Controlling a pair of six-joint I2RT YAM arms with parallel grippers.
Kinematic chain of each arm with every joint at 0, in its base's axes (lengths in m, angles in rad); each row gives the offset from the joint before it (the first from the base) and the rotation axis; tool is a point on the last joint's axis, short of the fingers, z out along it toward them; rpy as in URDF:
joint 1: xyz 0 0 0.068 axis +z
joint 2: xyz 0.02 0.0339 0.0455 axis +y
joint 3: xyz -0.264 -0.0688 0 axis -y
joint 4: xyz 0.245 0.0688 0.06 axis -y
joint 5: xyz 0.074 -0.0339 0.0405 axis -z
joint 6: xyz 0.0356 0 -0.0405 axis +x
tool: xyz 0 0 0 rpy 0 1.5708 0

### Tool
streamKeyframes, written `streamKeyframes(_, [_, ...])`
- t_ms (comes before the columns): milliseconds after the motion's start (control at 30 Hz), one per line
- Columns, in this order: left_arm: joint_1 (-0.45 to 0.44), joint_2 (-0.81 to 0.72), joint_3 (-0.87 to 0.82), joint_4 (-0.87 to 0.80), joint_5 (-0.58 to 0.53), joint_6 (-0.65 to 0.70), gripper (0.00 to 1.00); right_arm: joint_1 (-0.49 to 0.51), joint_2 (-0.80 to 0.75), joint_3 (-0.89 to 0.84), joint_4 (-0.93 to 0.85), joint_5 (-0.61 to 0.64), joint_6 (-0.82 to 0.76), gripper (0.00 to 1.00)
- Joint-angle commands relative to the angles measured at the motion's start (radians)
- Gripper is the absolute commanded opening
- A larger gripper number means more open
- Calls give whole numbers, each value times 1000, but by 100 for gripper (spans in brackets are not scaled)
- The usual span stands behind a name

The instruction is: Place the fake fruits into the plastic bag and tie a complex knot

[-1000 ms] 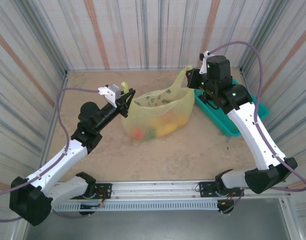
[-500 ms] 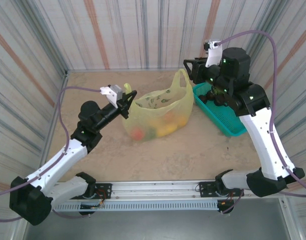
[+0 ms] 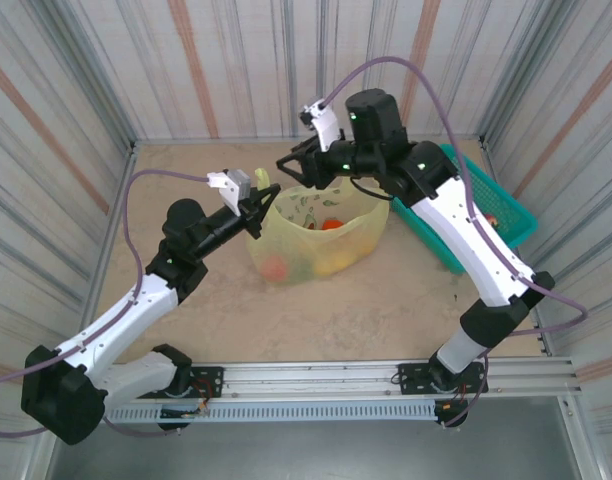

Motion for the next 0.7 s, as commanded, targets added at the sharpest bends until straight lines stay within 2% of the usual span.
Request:
streamKeyframes(0, [-7,0,36,30,24,-23,0,15,-20,-25,54,-106,-29,54])
streamKeyframes(133, [-7,0,35,36,35,-34,0,17,-13,-55,96,-155,-21,55])
streamKeyframes(667, [-6,41,63,44,53,-32,0,17,88,-35,98,-162,-35,55])
